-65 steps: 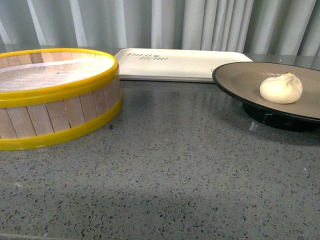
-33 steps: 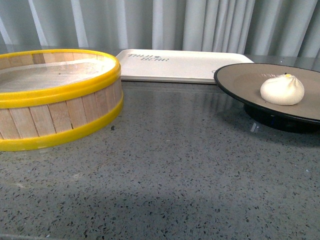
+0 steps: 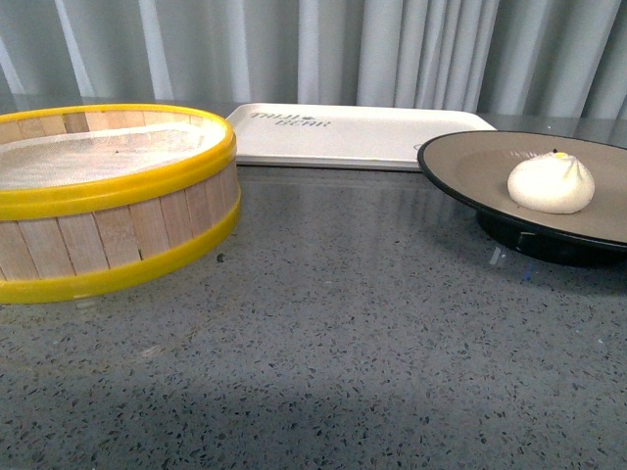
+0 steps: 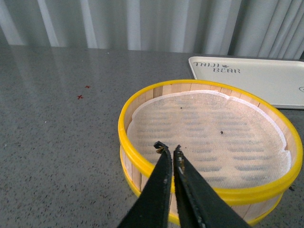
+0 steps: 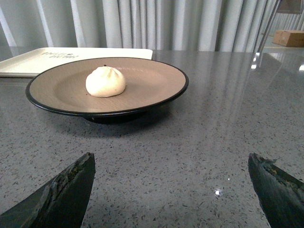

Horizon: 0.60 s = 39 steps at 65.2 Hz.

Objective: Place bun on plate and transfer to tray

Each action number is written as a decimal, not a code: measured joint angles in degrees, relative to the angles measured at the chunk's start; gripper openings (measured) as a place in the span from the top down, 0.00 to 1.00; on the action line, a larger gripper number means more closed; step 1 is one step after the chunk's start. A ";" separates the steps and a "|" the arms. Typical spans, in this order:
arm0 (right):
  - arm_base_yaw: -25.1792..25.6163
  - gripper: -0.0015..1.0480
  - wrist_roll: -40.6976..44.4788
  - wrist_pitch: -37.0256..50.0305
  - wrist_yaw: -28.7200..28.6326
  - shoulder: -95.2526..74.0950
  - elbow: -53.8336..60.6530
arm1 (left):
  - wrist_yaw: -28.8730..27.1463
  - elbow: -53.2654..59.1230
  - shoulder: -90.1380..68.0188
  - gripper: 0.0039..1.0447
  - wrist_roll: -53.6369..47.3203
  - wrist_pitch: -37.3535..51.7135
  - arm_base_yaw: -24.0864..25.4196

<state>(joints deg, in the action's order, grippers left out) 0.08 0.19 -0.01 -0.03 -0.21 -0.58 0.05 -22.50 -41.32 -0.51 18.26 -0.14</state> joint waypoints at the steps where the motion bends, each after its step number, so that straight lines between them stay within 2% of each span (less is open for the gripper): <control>1: 0.00 0.08 0.00 0.00 0.00 0.00 0.00 | -0.02 0.83 0.57 0.97 0.22 0.33 0.00; 39: 0.00 0.08 0.00 0.00 -0.02 0.00 0.00 | -0.04 15.85 14.47 0.96 0.46 1.86 0.02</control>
<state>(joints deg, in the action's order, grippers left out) 0.08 0.19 -0.01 -0.05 -0.21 -0.58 0.01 -6.66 -26.85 -0.05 20.12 -0.12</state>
